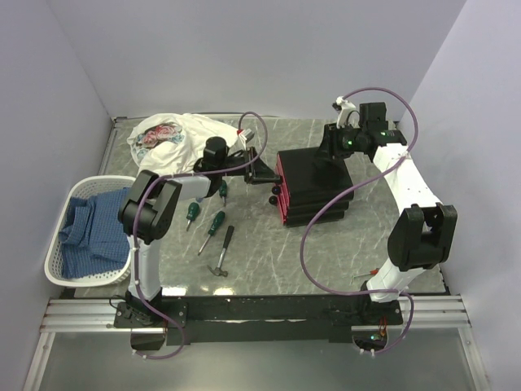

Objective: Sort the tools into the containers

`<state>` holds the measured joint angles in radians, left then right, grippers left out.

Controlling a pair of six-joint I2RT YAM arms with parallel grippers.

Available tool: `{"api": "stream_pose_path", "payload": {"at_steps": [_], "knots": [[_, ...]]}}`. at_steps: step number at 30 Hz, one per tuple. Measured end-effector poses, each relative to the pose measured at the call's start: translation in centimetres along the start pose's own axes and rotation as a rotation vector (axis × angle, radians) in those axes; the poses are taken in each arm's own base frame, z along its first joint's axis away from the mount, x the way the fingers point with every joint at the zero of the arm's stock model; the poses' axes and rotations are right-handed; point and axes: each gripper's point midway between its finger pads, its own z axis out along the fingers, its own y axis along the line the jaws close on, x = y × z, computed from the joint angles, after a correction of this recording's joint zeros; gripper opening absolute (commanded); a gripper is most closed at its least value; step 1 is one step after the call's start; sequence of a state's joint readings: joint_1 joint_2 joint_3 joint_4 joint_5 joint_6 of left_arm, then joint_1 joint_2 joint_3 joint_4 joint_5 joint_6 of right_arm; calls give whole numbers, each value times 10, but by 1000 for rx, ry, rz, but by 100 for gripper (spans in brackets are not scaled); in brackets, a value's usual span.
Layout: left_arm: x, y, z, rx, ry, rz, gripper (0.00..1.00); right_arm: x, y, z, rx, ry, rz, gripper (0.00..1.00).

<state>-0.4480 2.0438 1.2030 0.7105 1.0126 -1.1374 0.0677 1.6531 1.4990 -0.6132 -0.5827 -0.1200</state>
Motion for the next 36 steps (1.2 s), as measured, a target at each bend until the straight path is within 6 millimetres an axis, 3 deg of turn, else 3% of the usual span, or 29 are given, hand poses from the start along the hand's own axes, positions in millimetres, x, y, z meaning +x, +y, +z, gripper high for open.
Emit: {"api": "stream_pose_path", "payload": {"at_steps": [2, 10, 29, 36], "knots": [[-1, -1, -1, 3, 5, 4, 1, 0, -1, 0, 4, -2, -1, 48], [-5, 0, -11, -16, 2, 17, 1, -2, -7, 2, 33, -13, -15, 46], [2, 6, -76, -128, -45, 47, 1, -9, -16, 8, 55, -38, -53, 47], [3, 13, -86, -144, -36, 50, 1, -10, -17, 9, 55, -41, -54, 47]]}}
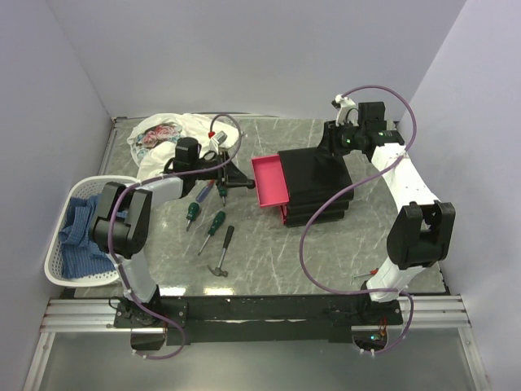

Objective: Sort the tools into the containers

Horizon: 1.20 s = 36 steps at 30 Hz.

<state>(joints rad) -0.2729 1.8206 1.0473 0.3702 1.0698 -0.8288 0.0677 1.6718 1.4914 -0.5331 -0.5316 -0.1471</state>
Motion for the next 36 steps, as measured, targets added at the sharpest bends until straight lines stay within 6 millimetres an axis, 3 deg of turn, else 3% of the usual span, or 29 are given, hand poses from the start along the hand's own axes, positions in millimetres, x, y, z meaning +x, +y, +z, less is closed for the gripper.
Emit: {"api": "stream_pose_path", "payload": {"at_steps": [3, 4, 5, 7, 8, 12, 19, 22, 27, 30, 32, 36], "knots": [[4, 3, -3, -6, 14, -9, 1, 0, 0, 0, 0, -1, -1, 47], [4, 5, -3, -9, 15, -12, 6, 0, 0, 0, 0, -1, -1, 47], [4, 6, -4, -12, 14, -13, 29, 0, 0, 0, 0, -2, -1, 48], [5, 9, -6, -19, 11, -18, 42, -1, 0, 0, 0, -2, -2, 49], [4, 10, -7, -22, 7, -17, 60, -1, 0, 0, 0, -2, -1, 49], [0, 26, -9, -89, -23, -23, 77, -1, 0, 0, 0, -5, -6, 50], [-3, 37, -22, -171, -44, -49, 88, -1, -1, 1, 0, -7, -15, 51], [-10, 29, -47, -229, -83, -14, 91, -2, -1, 2, 1, -11, -22, 51], [-18, 2, -92, -344, -132, 157, 86, -2, -2, 3, 2, -24, -41, 52], [-3, 3, -96, -424, -95, 197, 80, -3, -3, 3, 6, -28, -48, 52], [13, 18, -97, -504, -57, 183, 77, -3, -4, 3, 13, -29, -49, 52], [74, 52, -105, -670, 46, 100, 75, -4, -7, 4, 27, -31, -53, 52]]}}
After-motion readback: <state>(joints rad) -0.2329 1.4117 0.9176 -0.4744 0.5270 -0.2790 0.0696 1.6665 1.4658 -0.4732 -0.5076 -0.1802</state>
